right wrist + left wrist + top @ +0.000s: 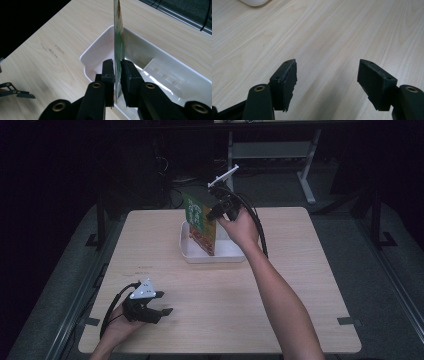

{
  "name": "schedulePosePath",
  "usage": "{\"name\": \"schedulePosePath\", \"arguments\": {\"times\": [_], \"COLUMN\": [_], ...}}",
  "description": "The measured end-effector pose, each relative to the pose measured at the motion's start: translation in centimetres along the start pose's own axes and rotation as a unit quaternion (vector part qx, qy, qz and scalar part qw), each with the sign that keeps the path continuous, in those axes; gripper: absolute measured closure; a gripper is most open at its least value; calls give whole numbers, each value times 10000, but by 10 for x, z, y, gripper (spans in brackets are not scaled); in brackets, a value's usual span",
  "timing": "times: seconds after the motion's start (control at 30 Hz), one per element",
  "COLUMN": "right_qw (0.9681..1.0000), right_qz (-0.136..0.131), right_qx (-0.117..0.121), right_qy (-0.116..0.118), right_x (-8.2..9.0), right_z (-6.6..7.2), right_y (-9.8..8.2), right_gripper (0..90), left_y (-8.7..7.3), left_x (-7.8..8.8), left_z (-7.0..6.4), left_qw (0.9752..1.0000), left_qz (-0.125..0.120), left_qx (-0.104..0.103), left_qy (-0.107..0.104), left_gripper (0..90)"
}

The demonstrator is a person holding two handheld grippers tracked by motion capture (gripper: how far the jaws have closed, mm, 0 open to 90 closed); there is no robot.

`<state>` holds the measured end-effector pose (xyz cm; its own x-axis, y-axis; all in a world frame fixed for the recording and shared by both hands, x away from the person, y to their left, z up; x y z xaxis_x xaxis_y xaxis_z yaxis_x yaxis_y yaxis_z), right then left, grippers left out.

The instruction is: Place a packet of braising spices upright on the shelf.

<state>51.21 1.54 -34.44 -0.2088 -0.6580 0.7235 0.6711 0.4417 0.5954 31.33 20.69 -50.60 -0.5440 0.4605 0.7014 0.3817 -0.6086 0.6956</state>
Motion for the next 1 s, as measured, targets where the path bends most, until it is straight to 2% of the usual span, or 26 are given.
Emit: {"name": "schedulePosePath", "arguments": {"times": [0.3,0.67,1.0], "right_qw": [9999,9993,9991], "right_qz": [-49,-172,-144], "right_qx": [-32,-96,-174], "right_qy": [95,322,354], "right_x": [4,10,14], "right_z": [0,0,-6], "right_y": [-6,-17,-30], "right_gripper": [725,653,610], "left_y": [0,-1,-1], "left_x": [-1,-1,-1], "left_z": [0,1,1], "left_qw": [10000,10000,10000], "left_qz": [12,20,16], "left_qx": [-14,11,11], "left_qy": [2,18,33], "left_gripper": [312,304,298]}}
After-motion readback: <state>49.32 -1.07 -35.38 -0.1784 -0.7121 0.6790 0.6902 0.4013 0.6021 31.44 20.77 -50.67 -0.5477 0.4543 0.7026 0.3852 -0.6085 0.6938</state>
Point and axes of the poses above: each handheld gripper's, and its own axes: x roughly backward along the jaws, y roughly out of its top, z roughly to its left, the point moved 9 cm from there along -x, roughly forward along the jaws, and after that the axes turned 12 degrees about y, right-handed, at the moved point
